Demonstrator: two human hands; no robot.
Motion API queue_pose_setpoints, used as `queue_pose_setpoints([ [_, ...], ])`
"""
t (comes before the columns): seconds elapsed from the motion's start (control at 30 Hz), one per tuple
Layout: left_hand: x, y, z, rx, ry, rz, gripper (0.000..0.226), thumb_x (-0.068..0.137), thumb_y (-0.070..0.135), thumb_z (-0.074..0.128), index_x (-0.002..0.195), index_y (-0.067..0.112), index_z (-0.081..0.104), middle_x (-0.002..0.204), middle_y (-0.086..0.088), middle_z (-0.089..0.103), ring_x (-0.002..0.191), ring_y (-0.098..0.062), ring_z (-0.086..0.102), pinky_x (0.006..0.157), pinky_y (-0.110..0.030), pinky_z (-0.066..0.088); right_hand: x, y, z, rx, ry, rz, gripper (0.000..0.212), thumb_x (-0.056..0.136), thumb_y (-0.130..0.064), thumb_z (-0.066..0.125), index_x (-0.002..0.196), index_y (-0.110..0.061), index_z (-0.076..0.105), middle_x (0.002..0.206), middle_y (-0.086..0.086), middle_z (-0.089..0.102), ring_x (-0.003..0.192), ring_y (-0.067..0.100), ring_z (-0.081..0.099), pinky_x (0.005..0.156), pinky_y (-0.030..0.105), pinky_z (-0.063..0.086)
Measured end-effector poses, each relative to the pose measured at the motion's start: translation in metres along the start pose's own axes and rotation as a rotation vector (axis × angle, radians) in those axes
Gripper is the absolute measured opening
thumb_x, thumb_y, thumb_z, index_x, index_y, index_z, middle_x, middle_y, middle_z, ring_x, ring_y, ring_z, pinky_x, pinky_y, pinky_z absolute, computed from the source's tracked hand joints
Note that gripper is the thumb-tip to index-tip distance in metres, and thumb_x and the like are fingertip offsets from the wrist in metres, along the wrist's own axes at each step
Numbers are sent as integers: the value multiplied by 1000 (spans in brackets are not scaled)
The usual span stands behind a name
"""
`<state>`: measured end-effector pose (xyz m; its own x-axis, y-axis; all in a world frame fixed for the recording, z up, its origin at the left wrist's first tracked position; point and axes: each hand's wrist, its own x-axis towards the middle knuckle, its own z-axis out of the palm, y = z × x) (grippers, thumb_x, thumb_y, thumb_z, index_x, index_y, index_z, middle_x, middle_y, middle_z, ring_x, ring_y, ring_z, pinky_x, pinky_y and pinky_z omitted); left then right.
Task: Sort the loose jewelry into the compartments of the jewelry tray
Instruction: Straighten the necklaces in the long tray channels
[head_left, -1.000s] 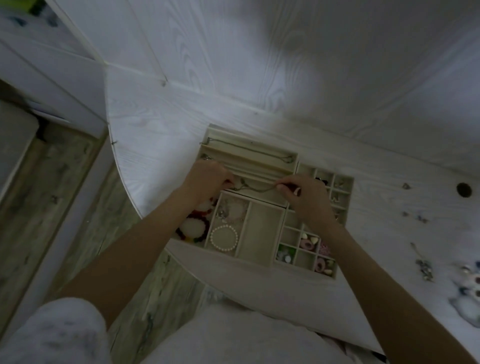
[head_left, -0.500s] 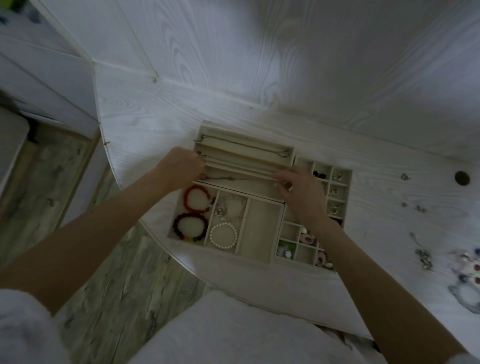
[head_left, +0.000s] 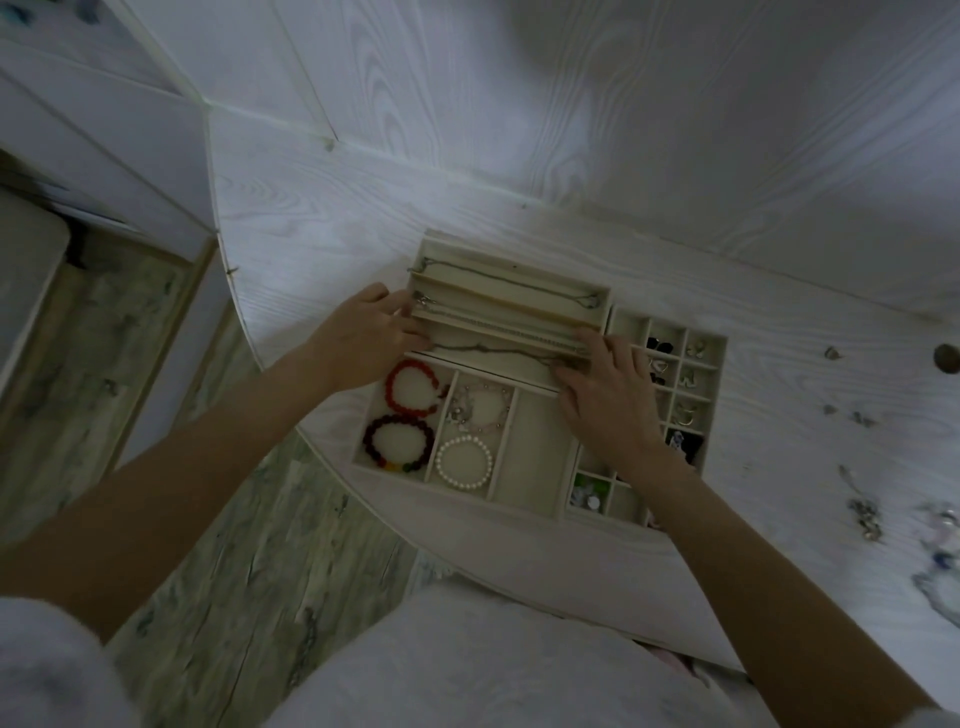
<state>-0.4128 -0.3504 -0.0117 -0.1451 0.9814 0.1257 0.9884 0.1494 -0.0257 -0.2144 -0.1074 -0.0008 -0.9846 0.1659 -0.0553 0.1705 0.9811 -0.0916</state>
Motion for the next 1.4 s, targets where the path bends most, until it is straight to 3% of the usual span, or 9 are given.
queue_pose_setpoints([
  [0.13,-1,-2,-1,22,19,-1,39,81,7,40,83,20,77,82,6,71,91,-21,43,71,-33,28,-3,-1,-1,71,76,61,43,88,-30,35,79,-14,74,119,13,57,103,29,44,85,41,41],
  [0.3,6,-6,-7,-40,56,-116,17,81,14,56,74,15,72,83,-7,62,79,-22,43,66,-31,28,10,1,2,90,169,43,6,77,-20,74,73,-17,74,110,11,60,100,29,45,83,41,39],
  [0.4,19,-10,-8,-65,-5,-110,7,69,20,77,67,17,71,79,-8,57,77,-21,41,66,-30,28,21,-1,4,53,144,-10,5,69,-18,81,69,-19,75,106,10,61,98,34,52,81,40,40],
  [0.47,23,-11,-8,-55,-79,-67,13,61,20,84,64,19,71,79,-7,58,80,-21,40,67,-32,28,25,-1,4,25,145,-43,8,65,-19,82,68,-20,75,103,9,61,98,31,50,79,39,42],
  [0.57,26,-11,-12,-14,-139,-39,4,62,20,73,59,20,70,77,-6,59,78,-25,48,66,-33,29,28,-2,6,-10,128,-65,8,65,-21,82,68,-20,75,102,7,60,97,28,43,78,39,39],
  [0.73,30,-10,-15,31,-223,-44,9,63,21,63,57,22,70,73,-4,59,74,-25,53,66,-32,28,29,0,7,-43,105,-43,7,65,-16,79,63,-15,74,100,7,59,96,31,50,78,39,36],
  [0.93,23,-8,-12,-28,-176,-151,6,64,21,68,62,21,74,73,-5,60,70,-26,54,66,-31,28,26,4,11,-71,147,-14,10,62,-8,78,56,-10,70,96,10,62,94,30,46,78,36,30],
  [1.13,22,-3,-8,7,-153,-226,7,63,17,81,67,18,76,73,-6,60,69,-27,55,67,-33,28,24,-2,13,-138,100,139,7,61,-8,78,59,-10,72,95,10,63,88,29,43,75,38,44],
  [1.4,17,-2,-12,38,-98,-236,11,59,11,83,61,15,73,68,-5,56,64,-26,51,63,-33,25,21,2,14,-82,127,167,6,63,-12,80,64,-12,75,97,7,62,91,26,40,81,35,31],
])
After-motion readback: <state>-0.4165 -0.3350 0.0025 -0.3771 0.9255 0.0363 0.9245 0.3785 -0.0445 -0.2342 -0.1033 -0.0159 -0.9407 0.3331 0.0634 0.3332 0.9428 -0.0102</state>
